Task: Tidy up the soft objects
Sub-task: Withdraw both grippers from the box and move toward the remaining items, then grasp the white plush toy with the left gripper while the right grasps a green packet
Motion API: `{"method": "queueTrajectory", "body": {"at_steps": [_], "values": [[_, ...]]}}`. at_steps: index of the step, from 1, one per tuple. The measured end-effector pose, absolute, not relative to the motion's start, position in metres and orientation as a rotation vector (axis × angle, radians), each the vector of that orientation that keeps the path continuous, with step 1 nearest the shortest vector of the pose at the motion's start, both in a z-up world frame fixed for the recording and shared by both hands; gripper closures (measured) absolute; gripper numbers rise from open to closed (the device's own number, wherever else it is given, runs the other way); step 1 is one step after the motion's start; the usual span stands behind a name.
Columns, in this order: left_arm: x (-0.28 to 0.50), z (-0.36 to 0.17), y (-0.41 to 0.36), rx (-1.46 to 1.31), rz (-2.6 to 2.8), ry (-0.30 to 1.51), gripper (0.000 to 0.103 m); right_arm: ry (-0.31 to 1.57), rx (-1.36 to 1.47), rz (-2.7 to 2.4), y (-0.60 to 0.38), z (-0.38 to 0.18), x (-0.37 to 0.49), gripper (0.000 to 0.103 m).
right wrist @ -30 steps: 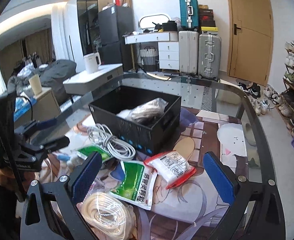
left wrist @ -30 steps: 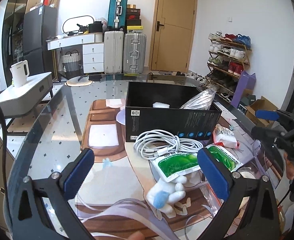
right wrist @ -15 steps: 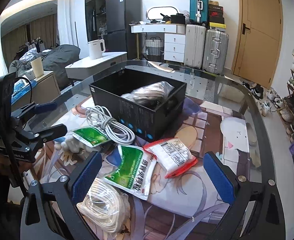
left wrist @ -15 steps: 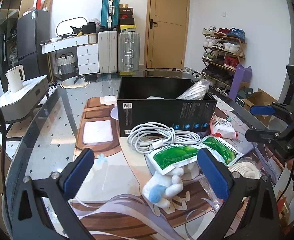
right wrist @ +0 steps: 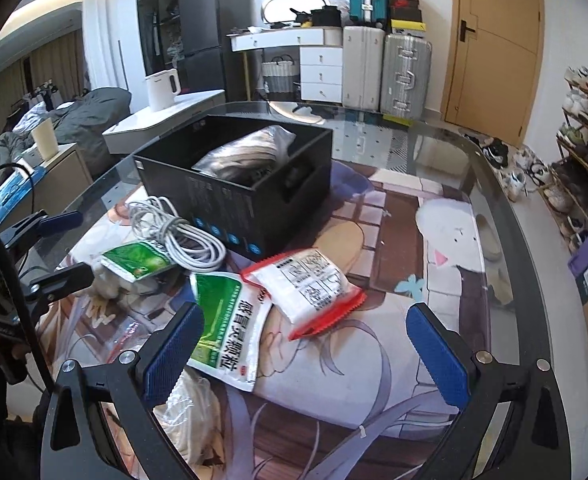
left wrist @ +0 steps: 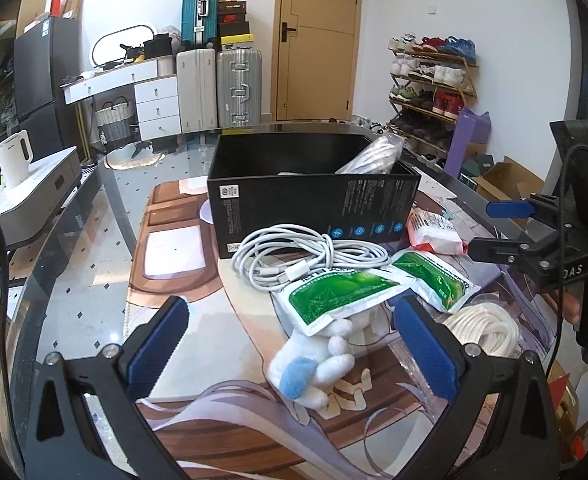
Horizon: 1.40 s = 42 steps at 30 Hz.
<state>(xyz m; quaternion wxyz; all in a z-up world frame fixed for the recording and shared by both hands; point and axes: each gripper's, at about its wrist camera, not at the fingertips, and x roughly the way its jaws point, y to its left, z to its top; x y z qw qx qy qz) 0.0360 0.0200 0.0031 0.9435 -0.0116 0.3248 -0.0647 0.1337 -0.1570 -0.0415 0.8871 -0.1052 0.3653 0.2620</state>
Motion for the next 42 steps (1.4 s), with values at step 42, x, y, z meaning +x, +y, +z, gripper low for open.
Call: {"method": "queueTrajectory", "body": {"at_steps": [42], "values": [[0.035, -0.017, 0.014, -0.022, -0.216, 0.809, 0.035, 0.924, -0.189, 0.657, -0.102, -0.069, 0.132, 0.03]]}}
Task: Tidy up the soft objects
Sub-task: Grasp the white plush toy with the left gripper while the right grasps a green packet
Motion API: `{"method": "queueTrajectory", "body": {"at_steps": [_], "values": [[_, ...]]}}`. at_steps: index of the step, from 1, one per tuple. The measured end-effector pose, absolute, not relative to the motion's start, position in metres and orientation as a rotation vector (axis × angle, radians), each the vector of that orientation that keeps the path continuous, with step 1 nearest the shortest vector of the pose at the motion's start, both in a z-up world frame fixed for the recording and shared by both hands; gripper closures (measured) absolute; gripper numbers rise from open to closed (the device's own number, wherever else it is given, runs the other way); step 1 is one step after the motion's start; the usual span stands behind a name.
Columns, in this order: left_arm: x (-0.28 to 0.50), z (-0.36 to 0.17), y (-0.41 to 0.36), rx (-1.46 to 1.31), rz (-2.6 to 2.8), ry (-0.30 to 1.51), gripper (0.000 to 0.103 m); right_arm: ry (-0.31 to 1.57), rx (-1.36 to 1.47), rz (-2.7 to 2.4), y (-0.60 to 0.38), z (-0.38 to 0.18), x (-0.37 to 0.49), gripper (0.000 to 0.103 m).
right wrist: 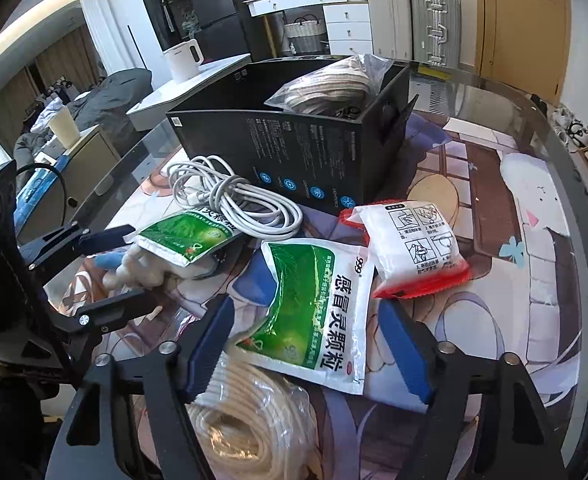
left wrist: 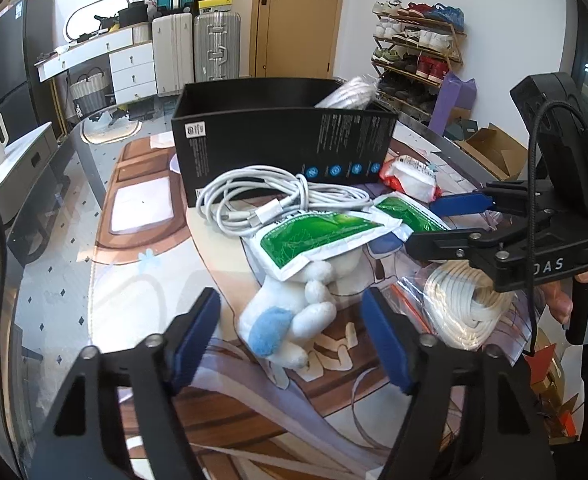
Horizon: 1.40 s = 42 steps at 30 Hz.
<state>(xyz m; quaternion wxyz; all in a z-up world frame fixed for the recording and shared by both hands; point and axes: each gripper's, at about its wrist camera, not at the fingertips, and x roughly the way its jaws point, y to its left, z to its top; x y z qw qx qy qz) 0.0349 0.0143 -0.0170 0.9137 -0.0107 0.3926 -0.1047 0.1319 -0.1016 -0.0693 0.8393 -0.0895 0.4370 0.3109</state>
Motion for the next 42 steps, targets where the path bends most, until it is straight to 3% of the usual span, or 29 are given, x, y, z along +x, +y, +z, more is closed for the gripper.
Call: {"method": "queueTrajectory", "body": {"at_steps": [7, 13, 17, 22, 23, 26, 32, 42], "values": [[0.032, -0.02, 0.013, -0.028, -0.215, 0.804, 0.056, 0.916, -0.212, 0.665, -0.099, -0.07, 0.13, 0.031], [0.031, -0.02, 0.015, -0.043, -0.223, 0.79, 0.061, 0.905, -0.244, 0.657, -0.096, -0.072, 0.127, 0.031], [0.028, -0.018, 0.016, -0.049, -0.236, 0.775, 0.063, 0.9, -0.252, 0.652, -0.096, -0.072, 0.125, 0.032], [0.025, -0.014, 0.016, -0.044, -0.251, 0.765, 0.064, 0.891, -0.268, 0.655, -0.098, -0.07, 0.124, 0.047], [0.024, -0.014, 0.016, -0.046, -0.255, 0.762, 0.064, 0.886, -0.272, 0.649, -0.098, -0.07, 0.124, 0.059], [0.02, -0.013, 0.017, -0.049, -0.261, 0.757, 0.064, 0.881, -0.266, 0.672, -0.099, -0.068, 0.124, 0.067], [0.016, -0.011, 0.019, -0.053, -0.262, 0.75, 0.064, 0.873, -0.272, 0.687, -0.099, -0.067, 0.123, 0.072], [0.004, -0.001, 0.026, -0.079, -0.268, 0.714, 0.064, 0.815, -0.236, 0.726, -0.107, -0.046, 0.116, 0.073]]}}
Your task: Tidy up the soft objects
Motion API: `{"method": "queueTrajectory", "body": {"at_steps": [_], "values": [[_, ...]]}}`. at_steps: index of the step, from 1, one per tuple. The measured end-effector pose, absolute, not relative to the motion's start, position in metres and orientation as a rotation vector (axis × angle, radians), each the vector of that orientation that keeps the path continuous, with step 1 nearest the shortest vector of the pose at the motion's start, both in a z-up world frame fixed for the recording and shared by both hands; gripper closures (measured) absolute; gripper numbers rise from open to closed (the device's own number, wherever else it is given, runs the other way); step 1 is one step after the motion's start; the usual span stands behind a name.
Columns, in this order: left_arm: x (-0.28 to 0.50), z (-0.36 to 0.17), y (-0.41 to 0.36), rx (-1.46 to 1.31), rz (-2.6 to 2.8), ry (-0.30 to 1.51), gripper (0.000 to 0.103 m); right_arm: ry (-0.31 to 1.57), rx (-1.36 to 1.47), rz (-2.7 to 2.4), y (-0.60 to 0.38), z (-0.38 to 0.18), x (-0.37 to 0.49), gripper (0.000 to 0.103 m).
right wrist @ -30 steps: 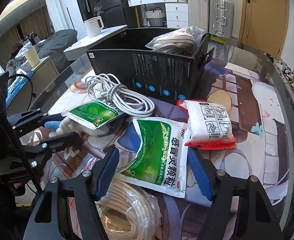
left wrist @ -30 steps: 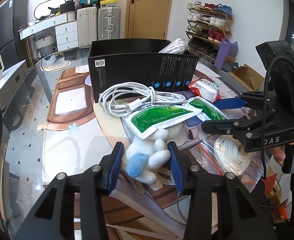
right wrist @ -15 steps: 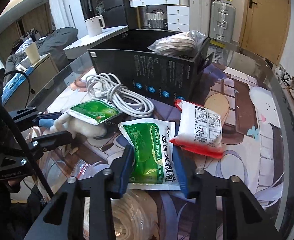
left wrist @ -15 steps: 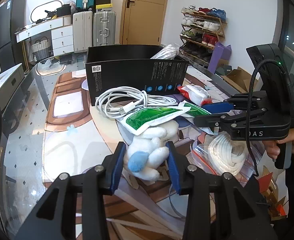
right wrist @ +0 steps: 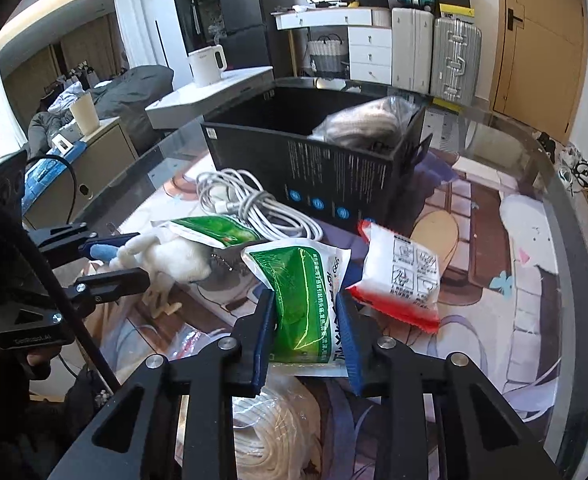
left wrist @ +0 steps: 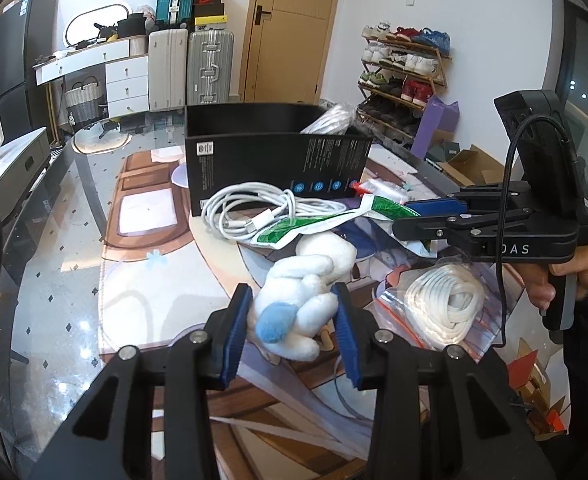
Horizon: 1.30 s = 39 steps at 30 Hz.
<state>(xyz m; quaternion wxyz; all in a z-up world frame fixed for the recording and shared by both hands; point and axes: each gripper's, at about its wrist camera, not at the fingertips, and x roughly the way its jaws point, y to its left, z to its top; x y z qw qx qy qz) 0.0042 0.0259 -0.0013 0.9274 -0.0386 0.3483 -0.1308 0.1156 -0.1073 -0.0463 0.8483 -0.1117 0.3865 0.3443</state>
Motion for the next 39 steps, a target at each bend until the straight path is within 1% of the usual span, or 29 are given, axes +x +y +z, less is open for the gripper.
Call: {"method": "queueTrajectory", "body": {"at_steps": [21, 39], "values": [[-0.014, 0.044, 0.037, -0.104, -0.245, 0.575, 0.064, 0.695, -0.185, 0.707, -0.13, -0.006, 0.103, 0.073], [0.018, 0.057, 0.051, -0.137, -0.204, 0.528, 0.064, 0.629, -0.142, 0.655, -0.139, 0.015, 0.104, 0.073]]}}
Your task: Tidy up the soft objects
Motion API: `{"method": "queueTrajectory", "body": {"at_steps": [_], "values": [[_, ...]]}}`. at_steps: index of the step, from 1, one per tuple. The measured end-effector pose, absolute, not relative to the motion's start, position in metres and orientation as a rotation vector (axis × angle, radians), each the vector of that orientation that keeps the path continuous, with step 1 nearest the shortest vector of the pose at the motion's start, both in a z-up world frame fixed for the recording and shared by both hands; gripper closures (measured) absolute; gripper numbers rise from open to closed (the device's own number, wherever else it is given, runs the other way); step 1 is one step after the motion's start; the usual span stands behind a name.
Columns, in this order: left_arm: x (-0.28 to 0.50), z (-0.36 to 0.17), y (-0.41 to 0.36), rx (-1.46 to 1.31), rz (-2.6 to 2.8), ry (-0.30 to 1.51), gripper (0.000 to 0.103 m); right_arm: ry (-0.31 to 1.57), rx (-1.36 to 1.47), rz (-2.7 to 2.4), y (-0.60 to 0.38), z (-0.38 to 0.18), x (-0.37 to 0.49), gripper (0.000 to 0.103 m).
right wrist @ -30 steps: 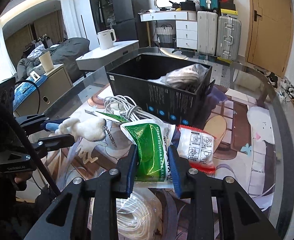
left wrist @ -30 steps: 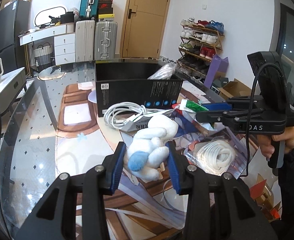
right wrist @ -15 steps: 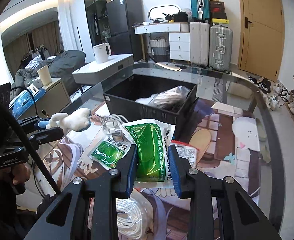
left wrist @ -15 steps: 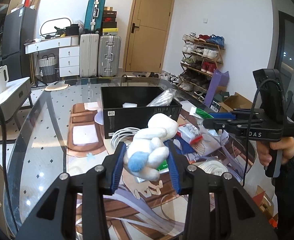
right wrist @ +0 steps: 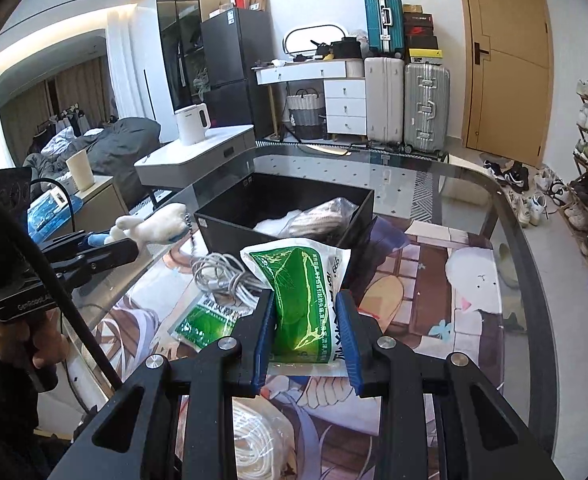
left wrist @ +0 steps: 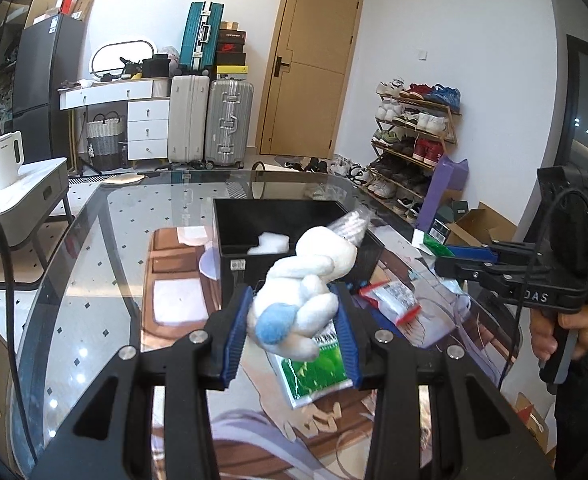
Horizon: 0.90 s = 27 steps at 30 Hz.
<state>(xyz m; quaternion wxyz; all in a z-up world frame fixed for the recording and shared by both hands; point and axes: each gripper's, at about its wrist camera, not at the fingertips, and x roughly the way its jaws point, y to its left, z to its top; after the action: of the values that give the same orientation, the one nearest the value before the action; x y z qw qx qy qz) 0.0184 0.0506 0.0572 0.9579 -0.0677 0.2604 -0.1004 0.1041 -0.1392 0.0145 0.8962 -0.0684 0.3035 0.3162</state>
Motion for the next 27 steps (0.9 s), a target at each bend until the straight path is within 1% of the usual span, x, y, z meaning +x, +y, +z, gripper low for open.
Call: {"method": "queueTrajectory", "body": {"at_steps": [19, 27], "values": [[0.054, 0.065, 0.056, -0.143, -0.179, 0.491, 0.064, 0.567, -0.09, 0.676, -0.122, 0.047, 0.131, 0.073], [0.072, 0.068, 0.06, -0.145, -0.176, 0.49, 0.064, 0.568, -0.099, 0.686, -0.106, 0.053, 0.149, 0.073]]}}
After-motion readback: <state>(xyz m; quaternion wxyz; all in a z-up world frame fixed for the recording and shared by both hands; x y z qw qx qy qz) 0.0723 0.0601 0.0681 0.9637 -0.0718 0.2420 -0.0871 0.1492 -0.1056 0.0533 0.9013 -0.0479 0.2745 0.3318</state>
